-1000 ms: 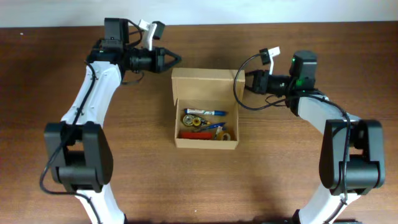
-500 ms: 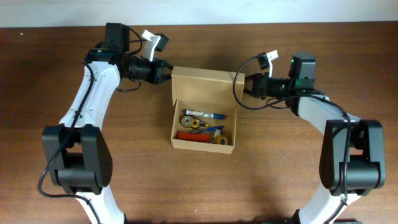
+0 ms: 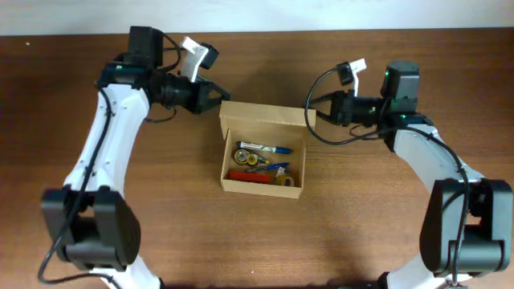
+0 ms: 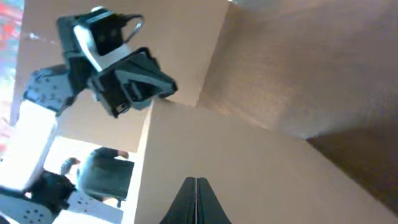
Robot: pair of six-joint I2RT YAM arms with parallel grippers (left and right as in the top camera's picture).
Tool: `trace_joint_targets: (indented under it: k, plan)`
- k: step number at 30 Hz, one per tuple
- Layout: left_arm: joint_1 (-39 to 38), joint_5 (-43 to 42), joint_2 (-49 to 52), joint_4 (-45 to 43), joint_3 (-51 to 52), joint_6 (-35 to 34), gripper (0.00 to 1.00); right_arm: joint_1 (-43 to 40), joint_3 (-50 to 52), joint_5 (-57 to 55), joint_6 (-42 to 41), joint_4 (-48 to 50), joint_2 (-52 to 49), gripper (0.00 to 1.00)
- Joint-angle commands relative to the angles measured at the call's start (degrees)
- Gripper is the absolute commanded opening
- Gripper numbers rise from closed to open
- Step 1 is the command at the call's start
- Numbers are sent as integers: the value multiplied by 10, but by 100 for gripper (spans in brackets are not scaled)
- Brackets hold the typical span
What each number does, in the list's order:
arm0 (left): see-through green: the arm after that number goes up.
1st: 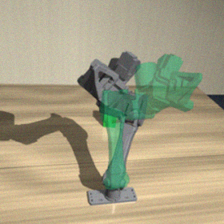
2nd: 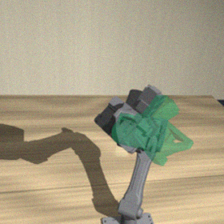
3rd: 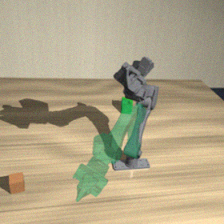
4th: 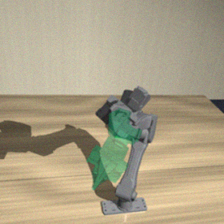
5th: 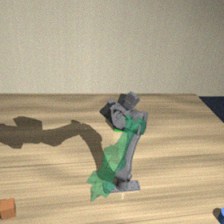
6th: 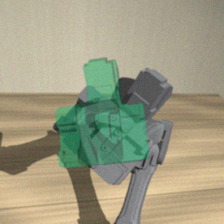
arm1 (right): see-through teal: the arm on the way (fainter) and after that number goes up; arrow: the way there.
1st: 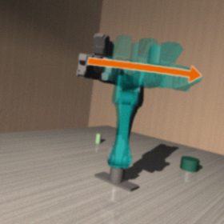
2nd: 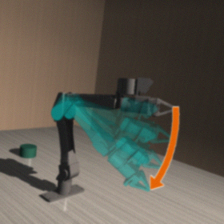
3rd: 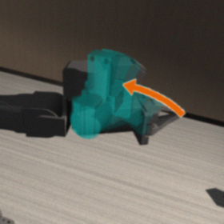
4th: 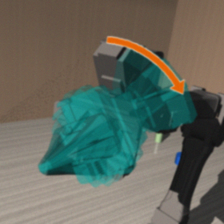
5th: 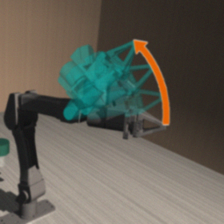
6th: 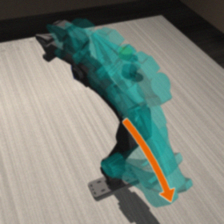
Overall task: Pack container
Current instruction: 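Push the lid flap over with both grippers to close the box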
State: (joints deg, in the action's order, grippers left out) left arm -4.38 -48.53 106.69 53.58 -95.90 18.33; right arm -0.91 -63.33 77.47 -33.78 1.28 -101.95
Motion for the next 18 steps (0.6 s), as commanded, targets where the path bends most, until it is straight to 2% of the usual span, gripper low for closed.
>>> trace_joint_targets:
  k: [1,9,13,18]
  plan:
    - [-1,41,-22,25,-5,24,2,8,-6,-8,22,-44,10,4]
    - [-6,84,-22,113,-5,46,2,34,-7,-101,113,-217,10,4]
    - [-21,131,-23,136,-5,46,2,35,-7,-110,113,-223,13,4]
    - [-39,152,-25,138,-5,46,2,35,-7,-127,113,-223,36,4]
